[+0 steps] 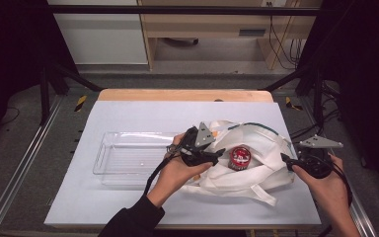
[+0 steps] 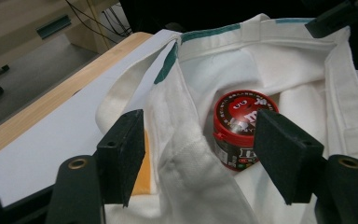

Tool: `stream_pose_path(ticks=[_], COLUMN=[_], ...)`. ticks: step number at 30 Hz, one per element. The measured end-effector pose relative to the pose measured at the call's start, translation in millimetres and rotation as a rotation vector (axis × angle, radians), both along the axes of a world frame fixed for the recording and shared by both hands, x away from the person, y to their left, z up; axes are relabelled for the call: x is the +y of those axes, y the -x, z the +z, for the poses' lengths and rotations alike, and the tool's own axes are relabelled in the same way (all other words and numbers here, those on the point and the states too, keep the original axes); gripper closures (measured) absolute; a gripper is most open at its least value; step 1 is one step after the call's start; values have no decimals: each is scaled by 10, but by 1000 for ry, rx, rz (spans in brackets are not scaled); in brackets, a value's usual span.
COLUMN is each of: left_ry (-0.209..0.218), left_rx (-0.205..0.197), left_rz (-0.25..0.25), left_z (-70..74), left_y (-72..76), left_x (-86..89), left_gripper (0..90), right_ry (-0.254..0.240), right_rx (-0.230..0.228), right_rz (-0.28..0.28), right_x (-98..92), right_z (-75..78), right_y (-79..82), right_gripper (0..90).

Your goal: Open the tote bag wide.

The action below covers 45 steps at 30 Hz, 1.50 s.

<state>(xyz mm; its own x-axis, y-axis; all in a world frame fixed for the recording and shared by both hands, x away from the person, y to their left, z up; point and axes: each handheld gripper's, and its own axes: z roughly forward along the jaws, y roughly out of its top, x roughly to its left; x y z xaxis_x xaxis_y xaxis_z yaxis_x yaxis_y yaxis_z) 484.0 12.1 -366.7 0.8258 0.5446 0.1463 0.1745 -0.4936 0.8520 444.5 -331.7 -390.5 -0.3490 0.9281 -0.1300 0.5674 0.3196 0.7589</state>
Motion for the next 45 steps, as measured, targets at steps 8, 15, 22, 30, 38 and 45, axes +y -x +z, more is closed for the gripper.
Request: stream_pose_path(ticks=[8,15,22,30,38,45], left_ry=[-54,-67,-123,-121,-110,-151], left_rx=[14,33,57,73,54,88], left_rz=[2,52,110,115,117,127], left_z=[-45,-52,-105,-183,-60,-191], left_y=[-110,-233,-351,-381,-358,-451], left_x=[-24,122,270,315,363,326], left_gripper=[544,727,800,807,810,812], right_ry=[-21,-36,-45,-7,31,-1], right_rx=[16,42,61,69,26,58], right_rz=[-1,0,9,9,9,5], right_x=[-45,-101,-130,-106,-195,-265], right_z=[-129,-258,-406,-429,-178,-422], right_y=[118,257,298,274,331,285], right_gripper=[409,528,656,879,882,883])
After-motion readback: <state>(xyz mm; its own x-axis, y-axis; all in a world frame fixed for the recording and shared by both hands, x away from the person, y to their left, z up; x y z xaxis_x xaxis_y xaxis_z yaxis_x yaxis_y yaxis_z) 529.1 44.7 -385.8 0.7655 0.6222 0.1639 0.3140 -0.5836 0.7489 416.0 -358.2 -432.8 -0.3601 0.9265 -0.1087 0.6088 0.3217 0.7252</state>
